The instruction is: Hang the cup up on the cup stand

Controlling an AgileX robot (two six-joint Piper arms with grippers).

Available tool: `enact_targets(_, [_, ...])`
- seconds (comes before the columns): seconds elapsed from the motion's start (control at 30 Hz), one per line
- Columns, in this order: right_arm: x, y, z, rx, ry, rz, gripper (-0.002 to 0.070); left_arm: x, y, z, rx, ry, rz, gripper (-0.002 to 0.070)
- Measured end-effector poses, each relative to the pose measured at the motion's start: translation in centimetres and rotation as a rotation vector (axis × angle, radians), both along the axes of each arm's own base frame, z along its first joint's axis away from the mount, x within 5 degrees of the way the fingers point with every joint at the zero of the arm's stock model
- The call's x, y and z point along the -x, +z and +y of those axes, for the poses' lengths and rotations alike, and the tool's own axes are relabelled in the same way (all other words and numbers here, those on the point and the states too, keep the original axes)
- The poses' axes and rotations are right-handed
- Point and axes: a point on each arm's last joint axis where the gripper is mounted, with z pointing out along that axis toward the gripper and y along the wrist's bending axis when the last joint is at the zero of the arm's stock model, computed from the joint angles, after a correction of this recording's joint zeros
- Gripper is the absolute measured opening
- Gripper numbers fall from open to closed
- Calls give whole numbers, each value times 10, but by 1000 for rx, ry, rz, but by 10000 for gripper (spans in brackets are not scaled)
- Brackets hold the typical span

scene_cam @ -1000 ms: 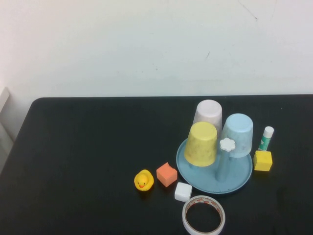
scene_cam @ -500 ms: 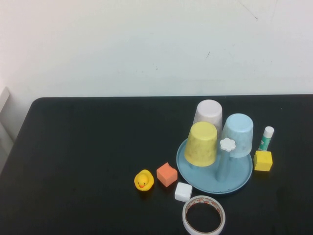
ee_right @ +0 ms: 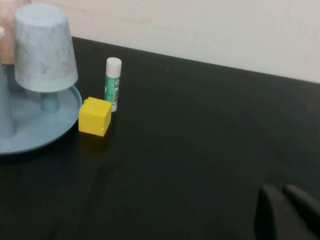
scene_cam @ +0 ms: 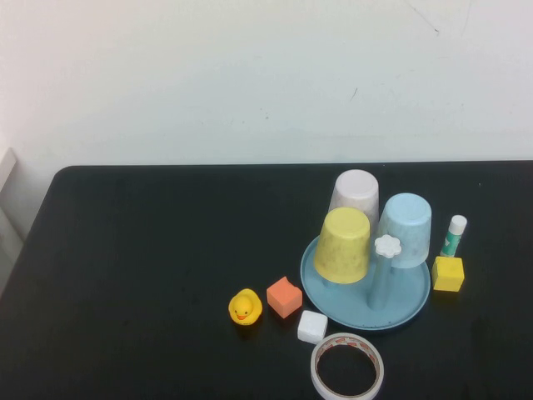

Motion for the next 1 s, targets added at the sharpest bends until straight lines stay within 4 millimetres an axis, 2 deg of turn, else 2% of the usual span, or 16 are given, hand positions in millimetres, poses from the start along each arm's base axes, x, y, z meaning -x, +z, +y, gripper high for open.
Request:
enact_targets(0.33, [0, 0, 0, -92, -29, -2, -1, 0, 0, 0, 0, 0, 0, -1])
enact_targets(1.0, [0, 0, 0, -100, -32, -1, -1, 0, 0, 0, 0, 0, 0, -1])
